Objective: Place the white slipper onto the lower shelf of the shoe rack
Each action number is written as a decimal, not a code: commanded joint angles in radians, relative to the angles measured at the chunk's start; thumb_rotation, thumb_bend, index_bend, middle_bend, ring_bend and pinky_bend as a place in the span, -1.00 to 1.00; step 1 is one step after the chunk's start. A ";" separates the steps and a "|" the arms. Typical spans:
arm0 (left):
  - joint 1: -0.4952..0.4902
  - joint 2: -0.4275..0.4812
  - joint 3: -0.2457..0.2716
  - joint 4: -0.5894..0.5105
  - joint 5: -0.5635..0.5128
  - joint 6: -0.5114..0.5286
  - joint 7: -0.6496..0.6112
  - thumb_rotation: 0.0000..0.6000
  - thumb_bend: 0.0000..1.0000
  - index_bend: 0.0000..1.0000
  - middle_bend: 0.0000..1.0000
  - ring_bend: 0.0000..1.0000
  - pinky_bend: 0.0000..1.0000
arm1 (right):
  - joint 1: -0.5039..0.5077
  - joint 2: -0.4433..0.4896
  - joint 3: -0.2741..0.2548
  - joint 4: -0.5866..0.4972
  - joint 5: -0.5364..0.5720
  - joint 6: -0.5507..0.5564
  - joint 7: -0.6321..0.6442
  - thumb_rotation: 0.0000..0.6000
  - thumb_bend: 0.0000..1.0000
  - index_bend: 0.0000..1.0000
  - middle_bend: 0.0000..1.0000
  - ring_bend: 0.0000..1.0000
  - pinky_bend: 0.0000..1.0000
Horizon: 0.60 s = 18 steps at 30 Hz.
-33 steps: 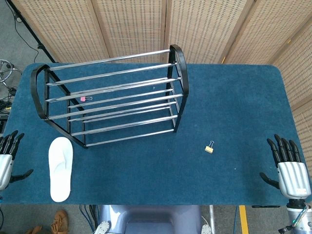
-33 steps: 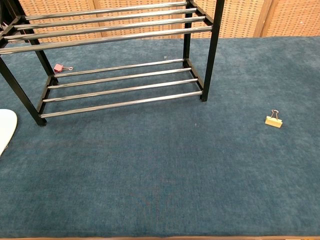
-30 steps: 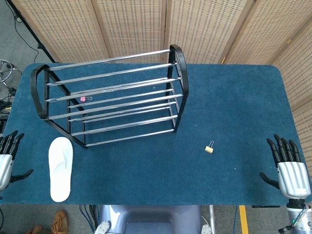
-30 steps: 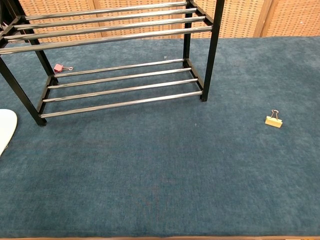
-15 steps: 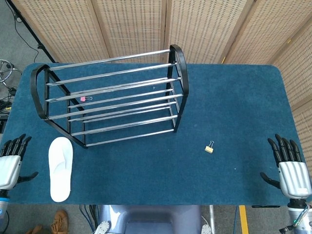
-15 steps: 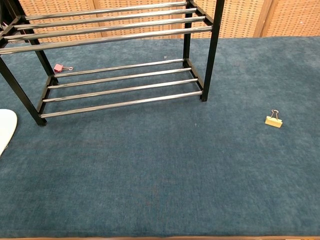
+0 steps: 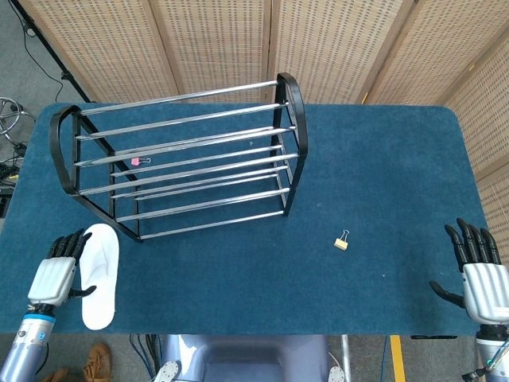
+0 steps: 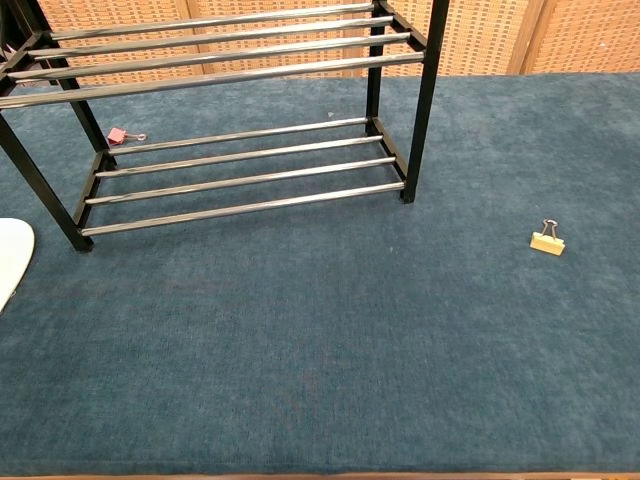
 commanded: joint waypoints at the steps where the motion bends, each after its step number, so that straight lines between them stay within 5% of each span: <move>1: -0.008 -0.019 -0.003 0.015 -0.009 -0.016 -0.007 1.00 -1.00 -1.00 -1.00 -1.00 -1.00 | 0.000 0.002 0.002 0.000 0.004 -0.001 0.006 1.00 -1.00 -1.00 -1.00 -1.00 -1.00; 18: -0.040 -0.115 -0.033 0.144 -0.006 -0.005 0.000 1.00 -0.99 -1.00 -1.00 -1.00 -0.96 | -0.004 0.008 0.004 -0.002 0.018 -0.007 0.015 1.00 -1.00 -1.00 -1.00 -1.00 -1.00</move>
